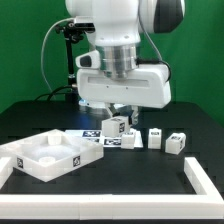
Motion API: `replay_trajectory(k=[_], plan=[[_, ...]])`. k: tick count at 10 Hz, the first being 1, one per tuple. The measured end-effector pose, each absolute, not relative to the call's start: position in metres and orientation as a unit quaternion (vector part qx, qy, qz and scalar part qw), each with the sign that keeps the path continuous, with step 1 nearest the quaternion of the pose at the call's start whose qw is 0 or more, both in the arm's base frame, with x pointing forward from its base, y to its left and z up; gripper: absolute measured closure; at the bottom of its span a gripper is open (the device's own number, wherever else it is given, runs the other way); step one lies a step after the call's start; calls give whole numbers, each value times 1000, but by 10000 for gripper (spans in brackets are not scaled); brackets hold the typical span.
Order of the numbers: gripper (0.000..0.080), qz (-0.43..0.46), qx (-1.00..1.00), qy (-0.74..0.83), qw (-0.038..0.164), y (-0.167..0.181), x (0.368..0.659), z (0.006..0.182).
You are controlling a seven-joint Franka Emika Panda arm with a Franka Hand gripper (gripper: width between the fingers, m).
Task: Assemble one leg
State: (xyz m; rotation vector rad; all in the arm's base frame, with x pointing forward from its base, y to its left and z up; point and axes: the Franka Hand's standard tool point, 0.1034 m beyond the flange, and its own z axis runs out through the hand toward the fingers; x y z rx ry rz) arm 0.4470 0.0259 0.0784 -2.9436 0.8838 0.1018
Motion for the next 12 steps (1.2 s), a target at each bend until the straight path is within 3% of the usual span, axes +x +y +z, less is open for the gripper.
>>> replay_trajectory(k=[5,7,11,12], plan=[[512,11,-958,284,33,32,450,79],[512,0,-973,226,39,34,451,89],[512,-22,-988,142,48,-4,444,100],[512,-21,-988,143,48,2,444,100]])
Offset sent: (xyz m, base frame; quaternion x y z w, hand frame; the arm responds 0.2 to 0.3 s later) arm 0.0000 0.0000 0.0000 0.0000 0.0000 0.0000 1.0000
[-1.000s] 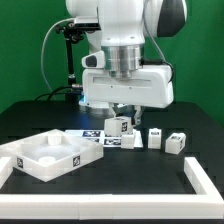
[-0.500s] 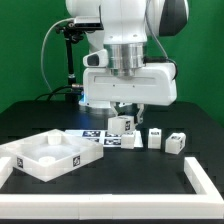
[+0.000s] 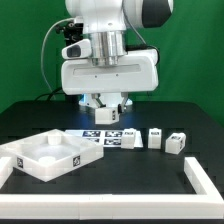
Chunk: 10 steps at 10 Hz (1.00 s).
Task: Assemble one leg
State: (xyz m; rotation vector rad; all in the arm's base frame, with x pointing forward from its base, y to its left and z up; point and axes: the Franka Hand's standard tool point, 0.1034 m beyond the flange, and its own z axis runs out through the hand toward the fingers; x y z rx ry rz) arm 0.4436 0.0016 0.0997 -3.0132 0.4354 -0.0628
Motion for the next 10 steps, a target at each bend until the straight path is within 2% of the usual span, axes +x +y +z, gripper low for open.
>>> replay_trajectory(k=[4,6,8,9,10], plan=[[512,-21,-989,142,47,1,442,97],[512,5,-990,133,37,7,421,70],[512,21,-991,131,28,15,405,51],[512,27,-991,129,23,19,399,43],[512,27,-991,128,23,19,400,43]])
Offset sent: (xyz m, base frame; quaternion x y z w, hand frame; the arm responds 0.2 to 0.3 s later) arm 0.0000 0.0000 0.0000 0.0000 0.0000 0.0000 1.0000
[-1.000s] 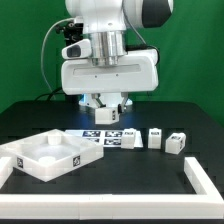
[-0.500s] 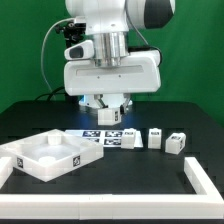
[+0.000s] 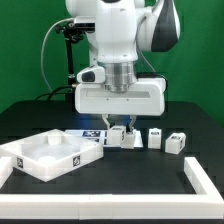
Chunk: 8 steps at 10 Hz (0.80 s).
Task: Assemble one leg
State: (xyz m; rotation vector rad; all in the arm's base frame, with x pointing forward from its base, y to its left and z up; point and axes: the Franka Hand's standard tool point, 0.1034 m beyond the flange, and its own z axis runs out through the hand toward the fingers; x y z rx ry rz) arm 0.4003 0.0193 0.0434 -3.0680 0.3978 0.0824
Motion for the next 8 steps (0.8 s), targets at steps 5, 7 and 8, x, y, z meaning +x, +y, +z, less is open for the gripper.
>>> replay_trajectory(k=[5,7,8], plan=[[512,29,-999,8,35,-8,397,48],[512,31,-998,-41,37,-13,392,45],[512,31,-998,-40,37,-13,393,45]])
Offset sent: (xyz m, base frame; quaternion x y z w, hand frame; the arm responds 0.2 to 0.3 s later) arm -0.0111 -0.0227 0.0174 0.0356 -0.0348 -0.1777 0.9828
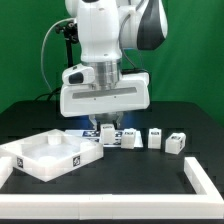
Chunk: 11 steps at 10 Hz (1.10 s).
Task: Assemble one leg
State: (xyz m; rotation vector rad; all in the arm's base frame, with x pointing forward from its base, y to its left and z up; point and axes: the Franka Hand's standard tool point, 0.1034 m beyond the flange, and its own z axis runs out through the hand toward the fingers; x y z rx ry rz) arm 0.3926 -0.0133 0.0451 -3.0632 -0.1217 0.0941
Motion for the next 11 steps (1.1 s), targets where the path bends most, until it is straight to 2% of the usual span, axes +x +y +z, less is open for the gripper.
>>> replay_trajectory(k=[3,5,8,11], plan=[[512,31,-998,-41,37,-13,392,44],[512,6,-993,-119,23,-9,392,43],[512,13,-989,-145,19,-5,379,32],[512,25,-991,-129,19,-18,373,22]])
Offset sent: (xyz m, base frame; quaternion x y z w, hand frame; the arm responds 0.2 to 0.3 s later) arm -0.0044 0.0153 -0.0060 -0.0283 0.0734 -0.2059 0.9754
